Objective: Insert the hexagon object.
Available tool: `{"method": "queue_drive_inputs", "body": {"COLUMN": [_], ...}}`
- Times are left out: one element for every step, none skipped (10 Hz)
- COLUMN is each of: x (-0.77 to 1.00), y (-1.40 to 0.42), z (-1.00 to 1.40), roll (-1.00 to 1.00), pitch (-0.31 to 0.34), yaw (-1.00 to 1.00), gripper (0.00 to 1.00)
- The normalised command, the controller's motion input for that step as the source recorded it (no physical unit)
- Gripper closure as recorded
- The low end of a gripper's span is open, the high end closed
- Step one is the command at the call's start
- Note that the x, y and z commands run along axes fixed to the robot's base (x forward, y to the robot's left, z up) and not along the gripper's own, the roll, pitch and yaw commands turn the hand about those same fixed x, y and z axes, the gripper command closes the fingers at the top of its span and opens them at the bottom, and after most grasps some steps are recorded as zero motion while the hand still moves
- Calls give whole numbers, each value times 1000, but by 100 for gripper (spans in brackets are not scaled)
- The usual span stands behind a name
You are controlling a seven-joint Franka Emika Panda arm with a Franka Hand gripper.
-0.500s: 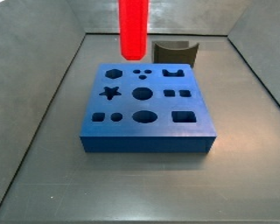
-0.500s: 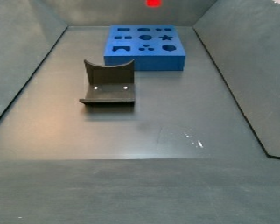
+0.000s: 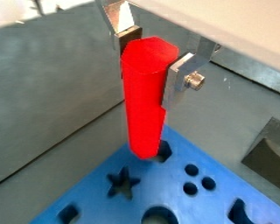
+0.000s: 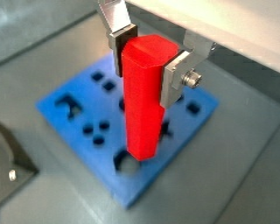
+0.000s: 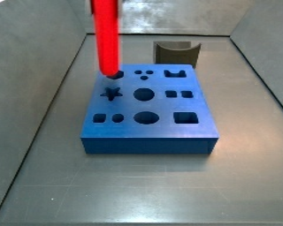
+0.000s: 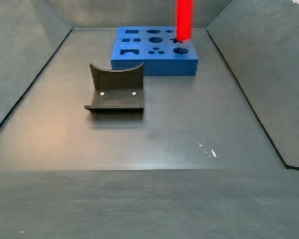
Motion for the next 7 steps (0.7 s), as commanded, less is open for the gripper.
{"method": "queue_drive_inputs", "body": {"x": [-51, 0, 3, 71, 20, 0, 0], "y": [171, 111, 63, 0, 0, 0, 100], "z": [-414, -323, -194, -180, -251, -277, -340], "roll": [-114, -136, -199, -166, -141, -140, -143], "pitch": [-50, -99, -140, -111, -71, -56, -36], "yaw": [-706, -746, -757, -926, -940, -877, -740], "gripper": [100, 100, 100, 100, 100, 100, 100]}}
